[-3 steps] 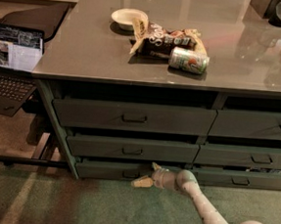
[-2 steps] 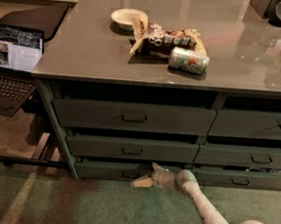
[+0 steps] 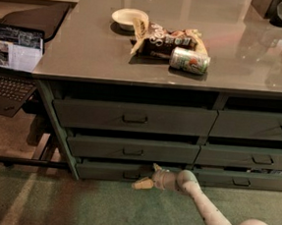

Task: Open bottom drawer

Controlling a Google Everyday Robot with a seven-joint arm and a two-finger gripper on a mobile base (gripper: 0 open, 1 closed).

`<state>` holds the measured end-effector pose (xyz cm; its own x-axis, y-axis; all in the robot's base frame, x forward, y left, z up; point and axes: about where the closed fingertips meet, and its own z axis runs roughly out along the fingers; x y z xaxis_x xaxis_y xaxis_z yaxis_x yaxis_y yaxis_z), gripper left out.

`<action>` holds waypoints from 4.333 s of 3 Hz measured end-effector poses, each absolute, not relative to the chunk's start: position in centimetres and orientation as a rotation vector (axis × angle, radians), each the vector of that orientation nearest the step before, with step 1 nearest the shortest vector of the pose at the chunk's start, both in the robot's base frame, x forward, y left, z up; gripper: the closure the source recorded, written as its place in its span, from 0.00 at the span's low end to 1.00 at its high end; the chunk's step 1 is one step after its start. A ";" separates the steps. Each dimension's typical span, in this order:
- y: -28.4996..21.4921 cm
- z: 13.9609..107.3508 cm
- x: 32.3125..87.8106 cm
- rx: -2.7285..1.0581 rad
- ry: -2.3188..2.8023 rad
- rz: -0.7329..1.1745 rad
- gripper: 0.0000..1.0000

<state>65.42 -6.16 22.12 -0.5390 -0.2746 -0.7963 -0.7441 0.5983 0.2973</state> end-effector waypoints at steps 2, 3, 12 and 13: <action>-5.9 22.1 64.1 -0.906 2.151 0.809 0.41; -5.8 22.2 64.1 -0.922 2.156 0.809 0.39; -10.5 18.8 60.4 -1.120 2.325 0.697 0.83; -10.5 18.9 60.4 -1.120 2.325 0.697 0.79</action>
Offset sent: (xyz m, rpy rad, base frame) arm -0.0458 -0.0210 -0.0280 -0.2608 0.1246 0.1887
